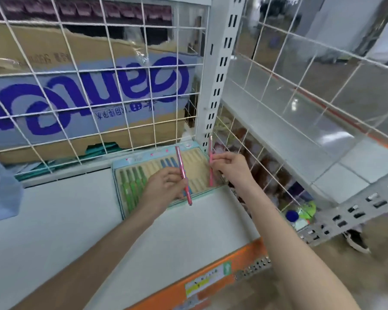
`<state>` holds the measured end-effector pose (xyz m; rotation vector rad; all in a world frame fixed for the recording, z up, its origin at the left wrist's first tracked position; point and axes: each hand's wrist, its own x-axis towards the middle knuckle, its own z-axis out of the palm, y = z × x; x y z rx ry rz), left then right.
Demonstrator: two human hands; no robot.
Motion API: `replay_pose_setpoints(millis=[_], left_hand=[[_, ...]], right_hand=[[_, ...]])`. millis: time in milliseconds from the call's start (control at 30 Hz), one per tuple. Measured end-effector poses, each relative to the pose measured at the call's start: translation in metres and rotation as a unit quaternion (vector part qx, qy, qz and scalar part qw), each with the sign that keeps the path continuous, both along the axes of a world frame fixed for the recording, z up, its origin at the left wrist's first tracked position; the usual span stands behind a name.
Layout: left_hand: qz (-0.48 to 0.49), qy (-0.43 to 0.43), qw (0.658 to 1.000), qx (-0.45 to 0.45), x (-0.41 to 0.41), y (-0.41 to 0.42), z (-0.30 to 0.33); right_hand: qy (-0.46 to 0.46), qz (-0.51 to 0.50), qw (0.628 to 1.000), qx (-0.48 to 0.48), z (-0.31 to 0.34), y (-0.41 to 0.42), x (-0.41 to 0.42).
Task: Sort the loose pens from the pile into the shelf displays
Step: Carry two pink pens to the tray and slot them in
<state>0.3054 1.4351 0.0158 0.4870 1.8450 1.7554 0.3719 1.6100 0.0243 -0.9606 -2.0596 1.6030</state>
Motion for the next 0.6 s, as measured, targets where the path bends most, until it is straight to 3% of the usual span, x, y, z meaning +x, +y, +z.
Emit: replay_pose_setpoints(millis=[233,400,600], left_hand=[[0.053,0.031,0.998,-0.028,-0.006,0.033,-0.012],[0.069,0.081,0.992,-0.062,-0.01,0.042,-0.023],[0.093,0.083,0.99,-0.067,-0.017,0.045,-0.03]], right_hand=[[-0.011,0.086,0.996,0.024,-0.019,0.026,-0.019],[-0.041,0.138,0.984,0.108,-0.029,0.028,-0.023],[-0.069,0.146,0.958,0.237,-0.033,0.022,-0.023]])
